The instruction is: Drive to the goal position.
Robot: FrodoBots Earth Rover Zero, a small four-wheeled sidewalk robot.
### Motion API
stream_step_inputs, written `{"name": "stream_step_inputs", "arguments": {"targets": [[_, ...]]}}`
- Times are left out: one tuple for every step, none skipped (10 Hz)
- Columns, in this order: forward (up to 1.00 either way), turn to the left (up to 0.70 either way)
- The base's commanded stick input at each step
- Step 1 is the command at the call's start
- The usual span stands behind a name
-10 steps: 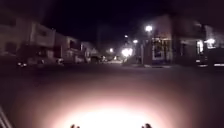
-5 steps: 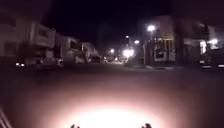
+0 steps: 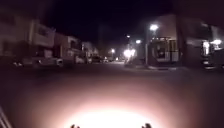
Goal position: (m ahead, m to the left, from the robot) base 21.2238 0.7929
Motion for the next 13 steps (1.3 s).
{"name": "stream_step_inputs", "arguments": {"targets": [[0.7,0.0],[0.7,0.0],[0.7,0.0],[0.7,0.0],[0.7,0.0],[0.7,0.0],[0.7,0.0],[0.7,0.0],[0.7,0.0],[0.7,0.0],[0.7,0.0],[0.7,0.0],[0.7,0.0]]}}
